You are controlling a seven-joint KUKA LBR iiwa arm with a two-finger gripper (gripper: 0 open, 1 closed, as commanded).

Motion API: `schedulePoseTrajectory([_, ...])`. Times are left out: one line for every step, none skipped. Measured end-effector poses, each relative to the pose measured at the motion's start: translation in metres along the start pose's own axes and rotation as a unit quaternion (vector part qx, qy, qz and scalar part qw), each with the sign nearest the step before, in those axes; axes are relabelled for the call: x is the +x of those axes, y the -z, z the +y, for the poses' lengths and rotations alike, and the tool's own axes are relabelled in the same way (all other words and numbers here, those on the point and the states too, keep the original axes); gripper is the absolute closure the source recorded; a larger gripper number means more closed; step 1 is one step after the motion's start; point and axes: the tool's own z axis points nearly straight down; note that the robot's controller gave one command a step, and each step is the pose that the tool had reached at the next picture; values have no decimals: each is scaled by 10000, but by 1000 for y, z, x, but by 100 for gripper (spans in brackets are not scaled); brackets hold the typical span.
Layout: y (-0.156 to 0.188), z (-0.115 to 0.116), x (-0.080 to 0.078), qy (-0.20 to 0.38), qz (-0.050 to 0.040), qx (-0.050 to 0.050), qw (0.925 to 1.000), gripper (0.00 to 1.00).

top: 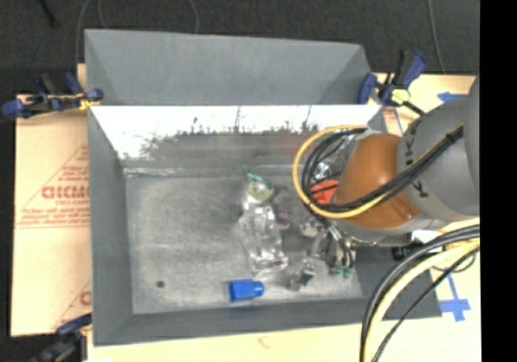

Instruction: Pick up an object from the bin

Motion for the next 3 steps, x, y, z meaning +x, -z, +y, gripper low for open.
schedulePoseTrajectory([3,64,41,44,-1,-1,10000,0])
schedulePoseTrajectory([5,62,43,57,90,14,9999,100])
schedulePoseTrajectory([117,71,46,170,-19,-16,9999,100])
